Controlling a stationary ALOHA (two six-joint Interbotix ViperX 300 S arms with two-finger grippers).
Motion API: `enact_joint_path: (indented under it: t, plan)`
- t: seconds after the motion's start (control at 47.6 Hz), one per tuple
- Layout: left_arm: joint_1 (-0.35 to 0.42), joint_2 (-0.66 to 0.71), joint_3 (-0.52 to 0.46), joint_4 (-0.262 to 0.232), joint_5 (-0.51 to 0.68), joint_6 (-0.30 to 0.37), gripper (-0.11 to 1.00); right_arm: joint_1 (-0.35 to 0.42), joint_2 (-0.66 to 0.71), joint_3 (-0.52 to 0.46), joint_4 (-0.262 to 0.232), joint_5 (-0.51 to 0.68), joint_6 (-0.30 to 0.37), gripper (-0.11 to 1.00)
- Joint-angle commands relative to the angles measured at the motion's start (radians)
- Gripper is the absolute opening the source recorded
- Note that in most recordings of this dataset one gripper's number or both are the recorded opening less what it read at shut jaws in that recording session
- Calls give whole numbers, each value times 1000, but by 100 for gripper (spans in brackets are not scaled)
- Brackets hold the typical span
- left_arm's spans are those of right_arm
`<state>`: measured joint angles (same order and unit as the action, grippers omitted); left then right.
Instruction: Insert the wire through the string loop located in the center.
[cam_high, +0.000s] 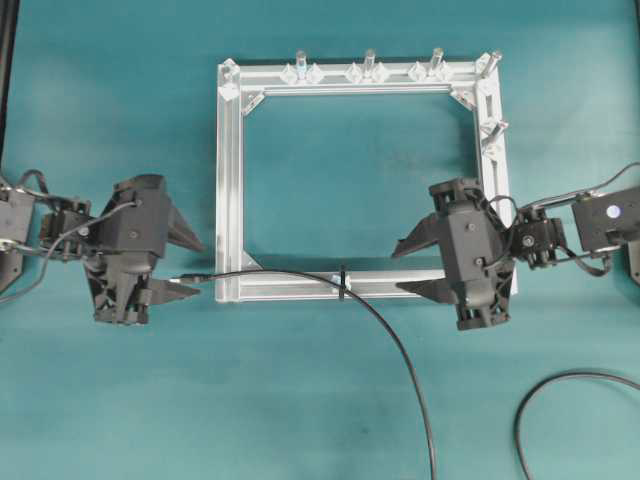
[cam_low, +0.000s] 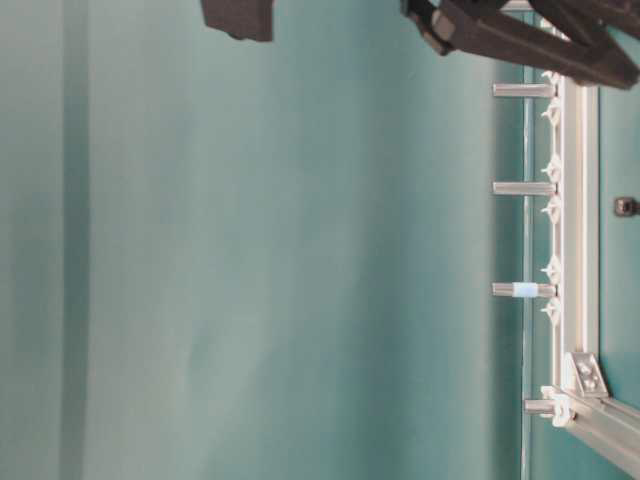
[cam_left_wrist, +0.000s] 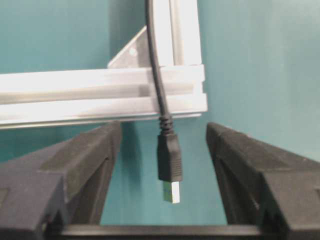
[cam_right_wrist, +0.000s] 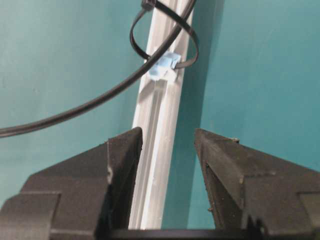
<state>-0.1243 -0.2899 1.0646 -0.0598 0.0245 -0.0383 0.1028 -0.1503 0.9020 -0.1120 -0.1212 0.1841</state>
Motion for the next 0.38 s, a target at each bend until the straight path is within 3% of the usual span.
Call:
enact_joint_path:
  t: [0.0, 0.357]
  plan:
    - [5, -43, -17, 2, 8, 3, 67, 2, -35, -15, -2, -5, 0, 49]
    - [46, -173, -17, 2, 12, 6, 67, -5, -112, -3, -2, -9, 0, 49]
